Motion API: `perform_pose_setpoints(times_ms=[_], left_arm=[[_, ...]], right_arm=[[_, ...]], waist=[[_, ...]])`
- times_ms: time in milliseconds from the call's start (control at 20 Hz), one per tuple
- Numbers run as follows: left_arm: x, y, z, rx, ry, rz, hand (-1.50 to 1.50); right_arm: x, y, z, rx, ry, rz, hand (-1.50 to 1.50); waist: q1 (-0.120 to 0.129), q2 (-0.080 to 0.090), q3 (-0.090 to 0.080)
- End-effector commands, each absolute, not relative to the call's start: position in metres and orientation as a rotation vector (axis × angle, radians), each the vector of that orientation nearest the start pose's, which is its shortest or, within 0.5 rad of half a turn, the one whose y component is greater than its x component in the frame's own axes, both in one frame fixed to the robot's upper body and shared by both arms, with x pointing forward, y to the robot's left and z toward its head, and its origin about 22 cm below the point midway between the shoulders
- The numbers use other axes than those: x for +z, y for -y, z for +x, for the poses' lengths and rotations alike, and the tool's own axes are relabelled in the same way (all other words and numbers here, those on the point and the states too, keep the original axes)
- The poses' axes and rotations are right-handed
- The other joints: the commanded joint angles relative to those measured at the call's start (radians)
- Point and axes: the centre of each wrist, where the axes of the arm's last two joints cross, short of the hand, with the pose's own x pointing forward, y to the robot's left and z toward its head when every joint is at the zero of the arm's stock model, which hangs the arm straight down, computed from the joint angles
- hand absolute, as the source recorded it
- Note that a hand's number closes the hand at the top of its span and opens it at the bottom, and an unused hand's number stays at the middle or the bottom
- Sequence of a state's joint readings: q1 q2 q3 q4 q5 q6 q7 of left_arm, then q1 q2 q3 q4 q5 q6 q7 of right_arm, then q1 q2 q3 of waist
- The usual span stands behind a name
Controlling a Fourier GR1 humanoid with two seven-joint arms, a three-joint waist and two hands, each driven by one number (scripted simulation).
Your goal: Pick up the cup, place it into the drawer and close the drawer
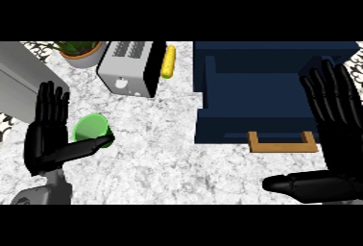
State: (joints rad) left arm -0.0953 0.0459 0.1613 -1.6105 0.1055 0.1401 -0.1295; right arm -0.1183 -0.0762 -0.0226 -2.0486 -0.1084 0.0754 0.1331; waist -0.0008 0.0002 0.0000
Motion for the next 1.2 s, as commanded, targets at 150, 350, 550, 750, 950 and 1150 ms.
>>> perform_pose_setpoints(times_ms=[150, 350, 550, 750, 950, 1150], left_arm=[[-0.019, -0.285, 0.262, 0.301, 1.768, 0.209, -1.50], [-0.023, -0.280, 0.255, 0.277, 1.768, 0.235, -1.50], [-0.045, -0.294, 0.251, 0.283, 1.743, 0.216, -1.50], [-0.045, -0.302, 0.245, 0.265, 1.711, 0.225, -1.50], [-0.081, -0.316, 0.255, 0.289, 1.707, 0.225, -1.50], [-0.094, -0.313, 0.262, 0.283, 1.689, 0.229, -1.50]], right_arm=[[0.136, 0.225, 0.230, 0.128, 2.004, 0.136, -1.50], [0.136, 0.231, 0.258, 0.125, 2.009, 0.127, -1.50], [0.146, 0.220, 0.227, 0.127, 2.010, 0.158, -1.50], [0.143, 0.232, 0.204, 0.128, 2.006, 0.149, -1.50], [0.150, 0.225, 0.216, 0.117, 2.012, 0.167, -1.50], [0.141, 0.244, 0.223, 0.129, 2.013, 0.160, -1.50]], waist=[[-0.002, 0.001, 0.000], [0.004, 0.000, 0.000], [0.001, 0.000, 0.000], [0.000, -0.001, 0.000], [-0.003, 0.000, 0.000], [-0.004, 0.001, 0.000]])
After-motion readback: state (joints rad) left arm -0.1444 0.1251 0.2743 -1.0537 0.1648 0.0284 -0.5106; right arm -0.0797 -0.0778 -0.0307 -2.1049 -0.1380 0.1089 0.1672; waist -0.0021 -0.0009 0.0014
